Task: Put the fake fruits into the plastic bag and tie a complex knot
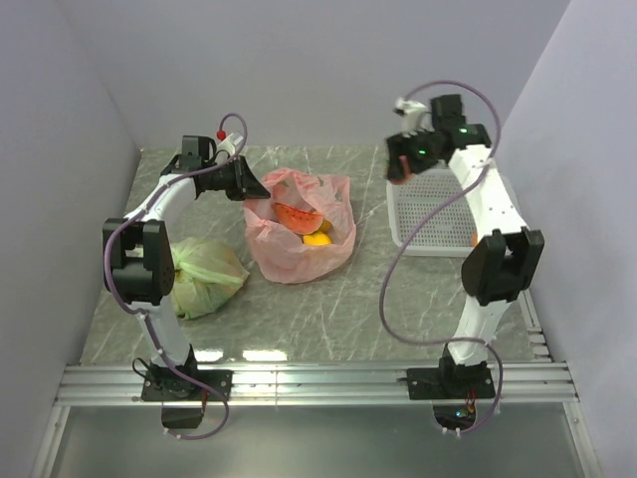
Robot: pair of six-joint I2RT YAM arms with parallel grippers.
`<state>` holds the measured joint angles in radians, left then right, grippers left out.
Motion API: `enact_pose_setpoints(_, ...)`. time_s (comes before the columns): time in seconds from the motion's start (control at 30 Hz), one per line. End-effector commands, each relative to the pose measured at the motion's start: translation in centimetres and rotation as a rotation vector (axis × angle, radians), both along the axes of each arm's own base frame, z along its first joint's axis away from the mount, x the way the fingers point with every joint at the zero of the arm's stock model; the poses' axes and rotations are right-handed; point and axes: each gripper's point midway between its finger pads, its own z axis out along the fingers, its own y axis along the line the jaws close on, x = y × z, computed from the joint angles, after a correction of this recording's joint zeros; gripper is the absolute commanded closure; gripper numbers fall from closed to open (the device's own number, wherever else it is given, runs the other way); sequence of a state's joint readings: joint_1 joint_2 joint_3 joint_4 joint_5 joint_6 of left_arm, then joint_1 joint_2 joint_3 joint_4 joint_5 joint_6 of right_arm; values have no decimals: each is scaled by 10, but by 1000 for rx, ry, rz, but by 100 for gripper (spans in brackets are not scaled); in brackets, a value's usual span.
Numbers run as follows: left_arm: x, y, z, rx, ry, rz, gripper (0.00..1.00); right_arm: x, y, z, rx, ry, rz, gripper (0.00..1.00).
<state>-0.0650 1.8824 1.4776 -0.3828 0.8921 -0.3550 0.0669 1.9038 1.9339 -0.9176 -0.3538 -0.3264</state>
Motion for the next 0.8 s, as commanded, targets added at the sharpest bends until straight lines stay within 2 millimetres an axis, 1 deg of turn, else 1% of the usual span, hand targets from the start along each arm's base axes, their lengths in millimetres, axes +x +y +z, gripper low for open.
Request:
enact_pose_setpoints(0.0, 3, -2, 14, -1, -53, -21, 83, -43, 90, 55, 170, -38, 200, 60)
enact_pose_setpoints(0.03, 2, -2, 11, 0, -45, -22, 83, -56, 118, 56, 182, -34, 271, 60)
enact_pose_setpoints(0.07, 2, -2, 11, -1, -42, -24, 87, -63, 133, 59, 191, -39, 309, 60)
enact_pose_setpoints(0.13, 2, -2, 12, 4, -45, -30, 89, -76, 158, 55, 208, -35, 375, 60)
enact_pose_setpoints(0.17, 2, -2, 11, 3, -42, -31, 89, -84, 179, 55, 216, -45, 428, 60)
enact_pose_setpoints(0.2, 4, -2, 13, 2, -48, -32, 90, -88, 192, 50, 218, -34, 459, 60)
enact_pose_setpoints(0.23, 4, -2, 13, 1, -49, -34, 90, -91, 202, 49, 223, -32, 485, 60)
enact_pose_setpoints(0.27, 4, -2, 13, 0, -49, -31, 90, -101, 220, 46, 231, -20, 530, 60)
enact_pose_setpoints(0.3, 4, -2, 14, -2, -45, -28, 90, -99, 230, 40, 231, -11, 550, 60)
enact_pose_setpoints(0.37, 5, -2, 16, -7, -53, -26, 91, -98, 244, 32, 214, -6, 571, 60)
enact_pose_setpoints(0.4, 3, -3, 14, -9, -48, -24, 91, -98, 256, 23, 206, 0, 591, 60)
enact_pose_setpoints(0.43, 3, -3, 14, -11, -48, -24, 92, -96, 262, 19, 199, 1, 598, 60)
enact_pose_setpoints(0.47, 1, -3, 13, -12, -44, -23, 94, -92, 267, 17, 189, -7, 594, 60)
enact_pose_setpoints(0.5, 0, -3, 13, -13, -43, -23, 94, -90, 277, 11, 187, -6, 600, 60)
enact_pose_setpoints(0.53, 0, -3, 12, -13, -41, -23, 95, -84, 283, 11, 187, -26, 596, 60)
enact_pose_setpoints(0.57, -1, -2, 12, -13, -41, -22, 97, -78, 286, 10, 178, -38, 568, 60)
enact_pose_setpoints(0.6, -1, -3, 13, -10, -44, -22, 99, -77, 294, 2, 173, -32, 574, 60)
enact_pose_setpoints(0.63, 0, -1, 10, 4, -34, -8, 100, -73, 297, 2, 172, -43, 567, 58)
enact_pose_setpoints(0.67, 1, 1, 8, 17, -20, 4, 100, -72, 301, 0, 169, -46, 564, 50)
enact_pose_setpoints(0.7, 2, 2, 8, 21, -12, 11, 99, -71, 303, -7, 165, -34, 571, 42)
enact_pose_setpoints(0.73, 4, 3, 6, 29, -5, 18, 99, -72, 304, -9, 162, -30, 571, 31)
enact_pose_setpoints(0.77, 10, 7, 4, 55, 0, 47, 100, -72, 303, -12, 160, -22, 568, 11)
